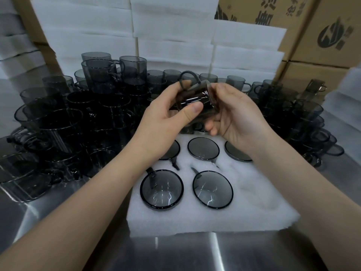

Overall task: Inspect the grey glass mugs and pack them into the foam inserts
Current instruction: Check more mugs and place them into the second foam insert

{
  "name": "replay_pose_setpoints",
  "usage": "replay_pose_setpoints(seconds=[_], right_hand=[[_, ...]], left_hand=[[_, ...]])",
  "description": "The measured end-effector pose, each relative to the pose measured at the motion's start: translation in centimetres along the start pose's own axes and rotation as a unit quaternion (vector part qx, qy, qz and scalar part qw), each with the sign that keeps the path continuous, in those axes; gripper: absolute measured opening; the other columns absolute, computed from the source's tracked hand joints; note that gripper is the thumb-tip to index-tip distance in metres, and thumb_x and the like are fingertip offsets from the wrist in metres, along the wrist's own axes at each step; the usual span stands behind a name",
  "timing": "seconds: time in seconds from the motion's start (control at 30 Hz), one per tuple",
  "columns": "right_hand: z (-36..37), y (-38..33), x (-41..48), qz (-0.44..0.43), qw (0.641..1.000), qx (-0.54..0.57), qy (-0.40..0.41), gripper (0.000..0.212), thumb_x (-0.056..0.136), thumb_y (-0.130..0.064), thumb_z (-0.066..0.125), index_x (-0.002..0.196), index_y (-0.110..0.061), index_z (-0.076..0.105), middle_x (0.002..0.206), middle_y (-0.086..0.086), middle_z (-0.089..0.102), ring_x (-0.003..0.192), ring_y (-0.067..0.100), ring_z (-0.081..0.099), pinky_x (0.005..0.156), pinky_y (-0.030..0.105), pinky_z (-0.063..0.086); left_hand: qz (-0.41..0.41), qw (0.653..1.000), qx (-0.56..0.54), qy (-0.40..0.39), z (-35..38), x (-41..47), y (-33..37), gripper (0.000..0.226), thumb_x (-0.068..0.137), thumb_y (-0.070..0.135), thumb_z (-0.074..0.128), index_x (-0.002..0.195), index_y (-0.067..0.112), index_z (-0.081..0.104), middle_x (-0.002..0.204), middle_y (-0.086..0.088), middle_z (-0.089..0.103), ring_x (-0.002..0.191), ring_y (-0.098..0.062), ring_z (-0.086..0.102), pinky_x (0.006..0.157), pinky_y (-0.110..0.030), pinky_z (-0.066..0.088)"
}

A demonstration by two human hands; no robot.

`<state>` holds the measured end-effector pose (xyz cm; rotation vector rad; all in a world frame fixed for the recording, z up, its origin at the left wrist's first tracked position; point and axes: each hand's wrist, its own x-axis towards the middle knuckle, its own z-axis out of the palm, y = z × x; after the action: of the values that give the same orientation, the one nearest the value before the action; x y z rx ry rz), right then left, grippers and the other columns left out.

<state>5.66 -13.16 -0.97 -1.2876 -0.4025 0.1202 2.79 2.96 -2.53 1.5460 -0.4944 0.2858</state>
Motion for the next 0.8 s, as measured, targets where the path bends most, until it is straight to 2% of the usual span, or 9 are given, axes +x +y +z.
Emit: replay_pose_setpoints(seconds=[0.1, 0.2, 0.27, 0.37, 0.47, 0.57, 0.63, 0.8], right_hand=[[0.14, 0.22, 0.05, -0.025, 0.997, -0.07, 0.011, 0.031, 0.103, -0.035, 0.04, 0.113, -0.013, 0.06, 0.092, 0.013, 0.065, 0.052, 0.025, 0.061, 0.043, 0.027, 0.049], [0.18, 0.55, 0.01, -0.053, 0.992, -0.116, 0.014, 0.029, 0.094, -0.039, 0.051, 0.116, -0.023, 0.061, 0.106, 0.011, 0.067, 0.067, 0.026, 0.066, 0.047, 0.031, 0.052], [0.17, 0.69, 0.03, -0.057, 0.992, -0.113, 0.009, 0.032, 0.093, -0.037, 0.054, 0.119, -0.021, 0.062, 0.113, 0.012, 0.067, 0.073, 0.024, 0.067, 0.05, 0.031, 0.052], [0.3, 0.73, 0.08, -0.069, 0.992, -0.103, 0.001, 0.027, 0.095, -0.031, 0.053, 0.116, -0.017, 0.064, 0.106, 0.008, 0.069, 0.076, 0.024, 0.064, 0.053, 0.029, 0.052], [0.51, 0.55, -0.04, -0.075, 0.994, -0.084, -0.009, 0.019, 0.097, -0.024, 0.048, 0.107, -0.018, 0.064, 0.096, 0.003, 0.069, 0.074, 0.018, 0.067, 0.053, 0.028, 0.053], [0.67, 0.31, -0.07, -0.063, 0.997, -0.046, -0.004, 0.024, 0.102, -0.016, 0.043, 0.096, -0.018, 0.066, 0.09, 0.001, 0.069, 0.078, 0.018, 0.068, 0.057, 0.034, 0.055], [0.66, 0.16, 0.03, -0.048, 0.998, -0.033, 0.004, 0.026, 0.101, -0.014, 0.043, 0.091, -0.018, 0.067, 0.09, 0.002, 0.069, 0.081, 0.019, 0.068, 0.059, 0.036, 0.056], [0.46, 0.02, 0.27, -0.008, 0.999, -0.015, 0.028, 0.017, 0.099, -0.013, 0.047, 0.092, -0.016, 0.063, 0.09, 0.007, 0.065, 0.079, 0.023, 0.066, 0.058, 0.039, 0.055]], left_hand=[[0.015, 1.0, 0.017, 0.016, -0.01, -0.06, 0.11, 0.045, 0.083, 0.023, 0.064, 0.126, 0.03, 0.051, 0.109, 0.013, 0.066, 0.097, -0.003, 0.065, 0.092, -0.031, 0.053], [0.019, 0.998, 0.038, 0.047, -0.13, 0.01, -0.17, 0.069, 0.075, 0.024, 0.073, 0.138, 0.021, 0.045, 0.123, 0.003, 0.064, 0.101, -0.013, 0.067, 0.09, -0.034, 0.055], [0.015, 0.997, 0.047, 0.059, -0.14, 0.06, -0.21, 0.073, 0.069, 0.025, 0.078, 0.135, 0.017, 0.048, 0.123, 0.002, 0.064, 0.103, -0.016, 0.066, 0.09, -0.037, 0.055], [0.011, 0.998, 0.03, 0.051, -0.23, 0.11, -0.27, 0.061, 0.071, 0.013, 0.081, 0.126, 0.012, 0.055, 0.119, 0.0, 0.065, 0.103, -0.014, 0.067, 0.087, -0.029, 0.055], [0.024, 0.999, 0.015, 0.037, -0.35, 0.17, -0.47, 0.055, 0.073, -0.006, 0.078, 0.118, 0.015, 0.054, 0.115, -0.001, 0.063, 0.104, -0.012, 0.066, 0.087, -0.022, 0.052], [0.048, 0.998, 0.022, 0.02, -0.23, 0.17, -0.62, 0.061, 0.068, -0.011, 0.078, 0.116, 0.017, 0.053, 0.116, -0.005, 0.061, 0.111, -0.016, 0.063, 0.095, -0.029, 0.051], [0.066, 0.997, 0.037, 0.009, -0.16, 0.12, -0.68, 0.063, 0.065, -0.007, 0.079, 0.116, 0.018, 0.053, 0.117, -0.004, 0.06, 0.114, -0.016, 0.061, 0.1, -0.032, 0.049], [0.099, 0.992, 0.069, -0.022, -0.34, -0.02, -0.68, 0.064, 0.066, -0.002, 0.076, 0.122, 0.017, 0.052, 0.122, -0.001, 0.059, 0.12, -0.016, 0.057, 0.107, -0.041, 0.044]])
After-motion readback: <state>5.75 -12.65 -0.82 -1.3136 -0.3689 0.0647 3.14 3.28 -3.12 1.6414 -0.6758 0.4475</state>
